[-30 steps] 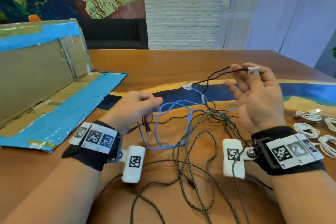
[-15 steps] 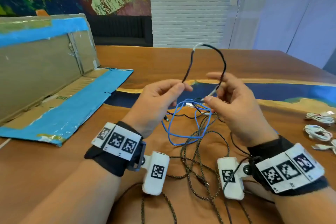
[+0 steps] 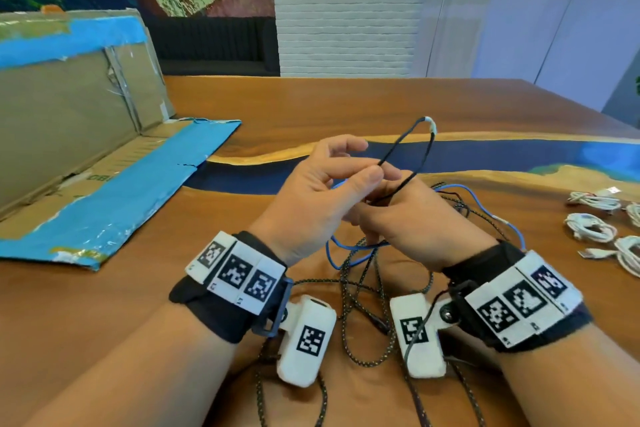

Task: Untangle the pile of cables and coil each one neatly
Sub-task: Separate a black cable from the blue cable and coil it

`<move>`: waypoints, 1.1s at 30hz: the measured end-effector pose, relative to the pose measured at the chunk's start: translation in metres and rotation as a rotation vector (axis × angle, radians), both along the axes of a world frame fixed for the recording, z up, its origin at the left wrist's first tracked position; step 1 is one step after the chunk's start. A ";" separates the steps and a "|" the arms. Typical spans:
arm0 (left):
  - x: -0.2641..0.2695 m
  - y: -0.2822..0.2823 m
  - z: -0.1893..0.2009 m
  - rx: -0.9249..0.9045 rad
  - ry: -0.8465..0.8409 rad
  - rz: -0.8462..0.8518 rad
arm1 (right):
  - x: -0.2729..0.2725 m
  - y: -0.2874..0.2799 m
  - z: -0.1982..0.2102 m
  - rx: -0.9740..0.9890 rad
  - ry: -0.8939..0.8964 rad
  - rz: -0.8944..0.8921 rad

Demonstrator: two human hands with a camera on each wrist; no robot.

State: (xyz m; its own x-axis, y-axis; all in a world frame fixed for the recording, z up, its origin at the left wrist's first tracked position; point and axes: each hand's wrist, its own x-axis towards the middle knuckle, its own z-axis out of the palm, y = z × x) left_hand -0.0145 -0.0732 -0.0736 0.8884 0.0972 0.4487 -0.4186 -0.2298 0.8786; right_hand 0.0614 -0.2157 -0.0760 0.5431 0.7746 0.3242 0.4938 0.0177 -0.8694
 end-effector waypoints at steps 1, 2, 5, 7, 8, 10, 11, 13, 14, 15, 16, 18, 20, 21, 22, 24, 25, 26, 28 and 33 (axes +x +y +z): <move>0.001 0.001 -0.001 0.001 0.016 -0.004 | -0.001 0.001 -0.002 0.022 0.024 -0.009; 0.001 0.002 -0.001 -0.013 0.034 -0.025 | 0.000 0.001 -0.003 0.031 0.044 -0.022; 0.000 0.012 0.000 0.016 0.148 -0.054 | 0.006 0.001 -0.004 0.111 0.121 -0.102; -0.001 0.021 0.001 0.119 0.246 0.002 | 0.011 0.000 -0.003 0.224 0.194 -0.180; -0.002 0.025 0.002 0.173 0.277 0.040 | 0.012 -0.001 -0.001 0.276 0.235 -0.201; -0.004 0.033 0.003 0.233 0.302 0.107 | 0.014 -0.002 0.001 0.372 0.318 -0.219; -0.005 0.037 0.004 0.244 0.312 0.130 | 0.016 -0.002 0.002 0.415 0.345 -0.224; -0.007 0.042 0.005 0.273 0.336 0.164 | 0.017 -0.003 0.004 0.478 0.370 -0.236; -0.008 0.044 0.005 0.291 0.345 0.183 | 0.017 -0.003 0.005 0.513 0.382 -0.242; -0.009 0.045 0.006 0.302 0.349 0.198 | 0.018 -0.004 0.007 0.556 0.404 -0.248; -0.009 0.046 0.006 0.301 0.356 0.209 | 0.019 -0.006 0.009 0.602 0.434 -0.254; -0.009 0.046 0.007 0.286 0.374 0.220 | 0.024 -0.011 0.014 0.669 0.487 -0.255; -0.008 0.046 0.005 0.302 0.391 0.219 | 0.028 -0.016 0.016 0.680 0.515 -0.240; -0.008 0.045 0.004 0.315 0.392 0.210 | 0.029 -0.017 0.016 0.677 0.523 -0.228; -0.007 0.044 0.003 0.317 0.383 0.198 | 0.029 -0.018 0.016 0.670 0.533 -0.213; -0.006 0.040 0.002 0.275 0.351 0.181 | 0.027 -0.017 0.015 0.658 0.549 -0.159; -0.006 0.038 0.001 0.237 0.338 0.179 | 0.025 -0.016 0.014 0.655 0.551 -0.126; -0.006 0.035 0.001 0.191 0.331 0.173 | 0.023 -0.015 0.014 0.652 0.551 -0.088; -0.006 0.028 0.001 0.064 0.325 0.133 | 0.021 -0.014 0.014 0.628 0.540 -0.038; -0.004 0.023 0.003 -0.403 0.215 0.058 | 0.022 -0.013 0.010 0.467 0.449 -0.175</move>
